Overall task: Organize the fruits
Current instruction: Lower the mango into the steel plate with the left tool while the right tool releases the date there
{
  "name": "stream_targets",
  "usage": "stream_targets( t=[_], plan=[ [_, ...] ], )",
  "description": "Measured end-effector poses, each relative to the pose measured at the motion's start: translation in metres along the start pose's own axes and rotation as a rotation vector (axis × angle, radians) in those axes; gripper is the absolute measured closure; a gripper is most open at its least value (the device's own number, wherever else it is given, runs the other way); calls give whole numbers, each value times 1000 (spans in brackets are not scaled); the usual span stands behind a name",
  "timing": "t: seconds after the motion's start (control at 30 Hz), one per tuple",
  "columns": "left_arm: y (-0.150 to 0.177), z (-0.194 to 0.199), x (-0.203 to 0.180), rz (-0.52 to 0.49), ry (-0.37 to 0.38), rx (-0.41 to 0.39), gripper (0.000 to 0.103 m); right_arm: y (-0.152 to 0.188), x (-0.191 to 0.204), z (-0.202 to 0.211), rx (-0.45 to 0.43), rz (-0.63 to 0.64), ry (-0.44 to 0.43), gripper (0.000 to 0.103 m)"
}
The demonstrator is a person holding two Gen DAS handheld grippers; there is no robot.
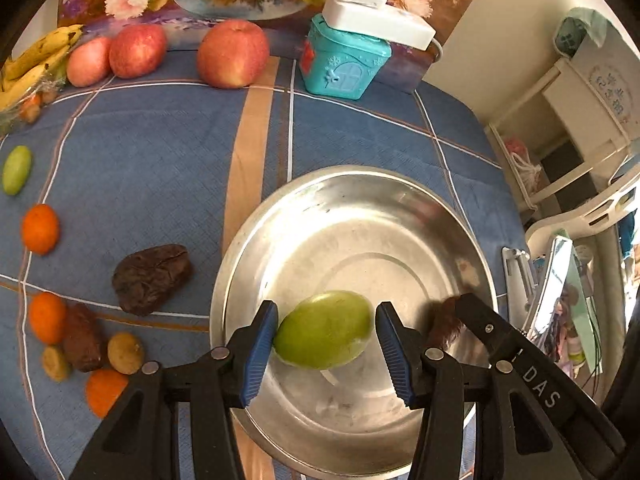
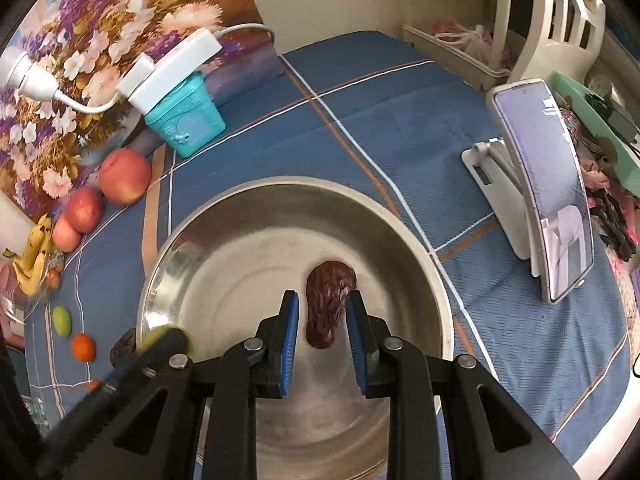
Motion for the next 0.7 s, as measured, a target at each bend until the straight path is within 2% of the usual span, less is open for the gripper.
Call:
stream_targets(
  t=[0.13,0.3,0.4,0.6,0.7],
  plan=[
    [0,8,-3,-14,4,-22,42,2,3,3,-5,4,-5,77],
    [4,16,13,28,-2,-18,41,2,4,13,-28,9,5,71],
    [4,26,33,58,-61,-28,38,2,6,18,-40,16,0,71],
    [9,54,88,98,-218,-41,23,11,21,14,-17,53,-17,70],
    [14,70,119,125,-301,-57,11,19,32,7,17,76,-38,63]
  ],
)
Point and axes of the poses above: each gripper's, at about its wrist camera, not at the fingertips, and z roughly against the way its jaws point, x to its left, y to its underside, the point moved 6 cm from there along -z, roughly the way its jaws point, and after that the axes turned 13 degrees about -z, right-handed, at the moved point
